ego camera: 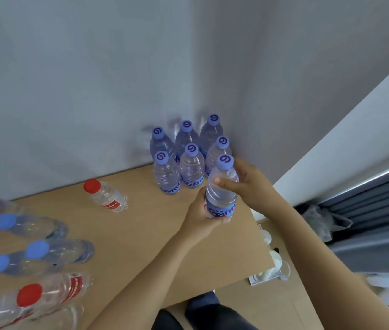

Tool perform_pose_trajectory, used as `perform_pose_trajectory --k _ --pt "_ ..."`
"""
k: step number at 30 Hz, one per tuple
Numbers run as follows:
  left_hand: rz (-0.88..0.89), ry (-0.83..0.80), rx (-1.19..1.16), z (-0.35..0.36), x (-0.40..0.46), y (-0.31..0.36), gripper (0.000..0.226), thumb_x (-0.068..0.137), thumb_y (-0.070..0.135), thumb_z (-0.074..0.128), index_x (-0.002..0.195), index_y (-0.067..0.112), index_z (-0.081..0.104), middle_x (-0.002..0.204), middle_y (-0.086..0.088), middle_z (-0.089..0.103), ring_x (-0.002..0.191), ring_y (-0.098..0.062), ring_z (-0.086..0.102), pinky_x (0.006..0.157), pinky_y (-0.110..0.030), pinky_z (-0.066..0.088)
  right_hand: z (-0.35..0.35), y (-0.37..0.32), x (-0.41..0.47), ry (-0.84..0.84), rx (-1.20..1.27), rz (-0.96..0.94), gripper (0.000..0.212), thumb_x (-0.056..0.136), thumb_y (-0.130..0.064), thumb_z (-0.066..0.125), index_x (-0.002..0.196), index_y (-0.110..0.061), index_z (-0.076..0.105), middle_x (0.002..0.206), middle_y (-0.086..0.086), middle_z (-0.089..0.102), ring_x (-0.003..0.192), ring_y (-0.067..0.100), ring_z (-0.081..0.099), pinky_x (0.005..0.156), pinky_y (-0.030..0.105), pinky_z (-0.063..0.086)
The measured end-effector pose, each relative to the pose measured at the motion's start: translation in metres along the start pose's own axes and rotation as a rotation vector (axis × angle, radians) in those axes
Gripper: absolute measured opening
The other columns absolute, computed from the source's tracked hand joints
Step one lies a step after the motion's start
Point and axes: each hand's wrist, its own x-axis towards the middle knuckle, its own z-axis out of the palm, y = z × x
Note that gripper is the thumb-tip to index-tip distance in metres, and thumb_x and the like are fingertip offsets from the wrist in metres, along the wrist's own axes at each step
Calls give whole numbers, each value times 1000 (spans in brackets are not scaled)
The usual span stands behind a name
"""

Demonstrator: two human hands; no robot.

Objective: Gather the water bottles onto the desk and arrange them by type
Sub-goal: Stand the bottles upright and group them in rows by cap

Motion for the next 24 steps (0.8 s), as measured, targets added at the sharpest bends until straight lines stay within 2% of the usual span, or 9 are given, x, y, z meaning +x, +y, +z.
perform_pose_trajectory --k 4,7,9,11,15,19,22,24 --pt "-13 50 18 13 9 -22 73 54 15 86 120 23 54 110 8 69 100 -1 66 81 -17 50 -2 21 -9 -6 6 51 31 86 -15 75 116 -17 65 106 0 71 99 15 66 85 23 52" --pt "-15 83 42 23 14 -33 73 54 12 85 120 18 54 110 1 69 102 -12 67 85 -28 55 -4 34 -13 3 7 74 34 84 -14 77 112 -29 64 104 -7 71 98 7 65 83 16 50" --pt "-8 105 63 27 17 -39 71 56 7 86 118 20 54 107 4 68 97 -8 67 82 -25 54 -5 40 -16 8 -5 82 38 82 -13 78 107 -37 62 99 -19 71 92 -4 63 79 9 46" --pt "7 114 92 31 19 -45 70 60 1 87 119 19 53 107 6 68 96 -5 66 80 -20 51 -6 47 -17 12 -23 83 39 82 -12 78 107 -37 62 95 -26 69 90 -9 62 76 6 44" --pt "46 130 121 37 22 -52 69 63 0 84 123 17 53 111 9 67 101 -1 64 82 -15 49 -8 58 -16 6 -27 86 42 83 -10 77 118 -27 61 105 -17 68 94 -12 60 77 4 42" --pt "94 176 127 42 24 -48 64 66 0 81 121 19 53 112 13 64 102 4 61 79 -7 44 -11 60 -13 -1 -40 80 44 82 -11 78 115 -33 60 105 -23 66 97 -10 60 79 4 43" --pt "189 231 182 44 32 -40 66 64 -10 77 107 34 54 103 24 63 98 10 59 77 -4 43 -13 63 -8 0 -70 56 44 81 -11 80 115 -31 60 107 -21 65 98 -9 59 80 4 43" --pt "217 261 218 44 41 -40 55 60 -13 76 99 22 60 95 22 62 97 13 56 78 -3 41 -15 64 -3 1 -80 46 45 81 -11 80 113 -34 59 107 -20 65 97 -10 58 79 4 42"
